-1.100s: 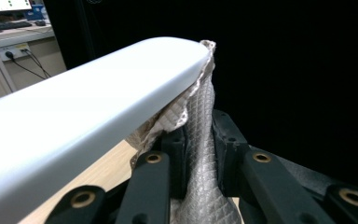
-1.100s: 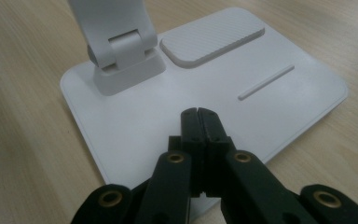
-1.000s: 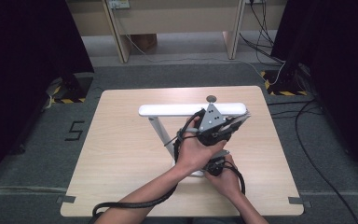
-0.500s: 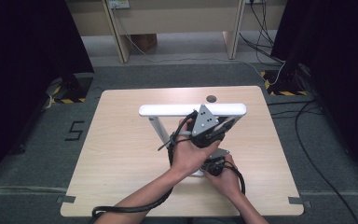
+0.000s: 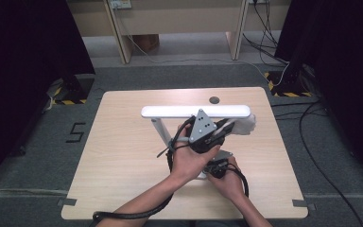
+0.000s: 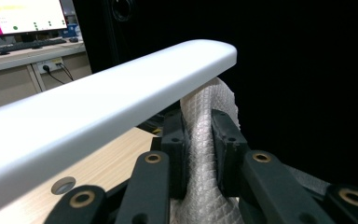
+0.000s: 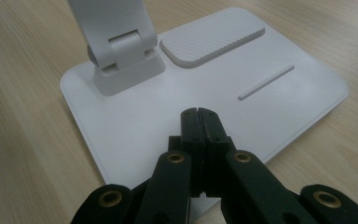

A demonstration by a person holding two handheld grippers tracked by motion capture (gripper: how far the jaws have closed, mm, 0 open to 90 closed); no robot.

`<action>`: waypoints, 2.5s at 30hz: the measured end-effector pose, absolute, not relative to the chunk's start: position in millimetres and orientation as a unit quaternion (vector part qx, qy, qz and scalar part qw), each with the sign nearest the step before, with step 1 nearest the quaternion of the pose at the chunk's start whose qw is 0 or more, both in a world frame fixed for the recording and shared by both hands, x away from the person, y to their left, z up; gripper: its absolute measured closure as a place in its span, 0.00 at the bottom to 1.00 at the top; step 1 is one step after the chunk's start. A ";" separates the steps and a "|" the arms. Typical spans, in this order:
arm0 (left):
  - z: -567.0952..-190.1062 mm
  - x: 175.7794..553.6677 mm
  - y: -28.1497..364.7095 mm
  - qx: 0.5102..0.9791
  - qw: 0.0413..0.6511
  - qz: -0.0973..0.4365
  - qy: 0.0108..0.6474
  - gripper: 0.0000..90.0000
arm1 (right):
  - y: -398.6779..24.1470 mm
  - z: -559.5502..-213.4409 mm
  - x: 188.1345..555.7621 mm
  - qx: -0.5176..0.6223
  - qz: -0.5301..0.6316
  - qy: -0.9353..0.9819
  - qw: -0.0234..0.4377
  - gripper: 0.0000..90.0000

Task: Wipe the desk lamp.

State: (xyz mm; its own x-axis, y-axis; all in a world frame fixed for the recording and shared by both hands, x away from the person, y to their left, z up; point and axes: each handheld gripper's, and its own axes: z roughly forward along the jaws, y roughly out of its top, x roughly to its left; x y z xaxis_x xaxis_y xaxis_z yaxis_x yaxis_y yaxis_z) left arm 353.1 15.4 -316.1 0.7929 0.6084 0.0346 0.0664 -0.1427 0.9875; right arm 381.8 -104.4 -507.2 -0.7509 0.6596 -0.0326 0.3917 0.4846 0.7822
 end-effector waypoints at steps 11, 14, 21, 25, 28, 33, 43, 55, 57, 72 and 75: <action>-318.7 351.8 19.6 0.698 0.634 0.223 0.249 0.86 | -104.4 -507.1 381.8 0.311 0.401 0.845 0.166 1.00; -318.7 351.2 20.7 0.698 0.634 0.220 0.251 0.86 | -104.3 -507.2 381.7 0.312 0.401 0.845 0.167 1.00; -318.8 350.5 27.1 0.694 0.636 0.213 0.260 0.86 | -104.2 -507.2 381.5 0.313 0.401 0.845 0.167 1.00; -318.6 349.8 31.5 0.693 0.636 0.215 0.263 0.86 | -104.2 -507.1 381.4 0.314 0.400 0.845 0.166 1.00; -319.2 349.5 34.2 0.692 0.635 0.216 0.265 0.86 | -104.3 -507.1 381.5 0.313 0.401 0.845 0.166 1.00; -319.6 348.3 37.7 0.691 0.636 0.217 0.267 0.86 | -104.3 -507.2 381.5 0.312 0.400 0.845 0.167 1.00; -320.8 348.8 45.8 0.687 0.637 0.215 0.275 0.86 | -104.2 -507.2 381.5 0.312 0.401 0.845 0.167 1.00; -322.1 348.2 55.9 0.684 0.637 0.217 0.282 0.86 | -104.3 -507.3 381.7 0.311 0.402 0.845 0.167 1.00; -322.1 348.2 57.4 0.683 0.637 0.217 0.284 0.86 | -104.3 -507.4 381.8 0.311 0.402 0.845 0.168 1.00; -323.3 346.7 67.9 0.678 0.636 0.223 0.292 0.86 | -104.5 -507.4 381.8 0.310 0.402 0.845 0.167 1.00; -323.5 346.6 69.8 0.677 0.636 0.225 0.294 0.86 | -104.3 -507.5 381.7 0.311 0.402 0.845 0.168 1.00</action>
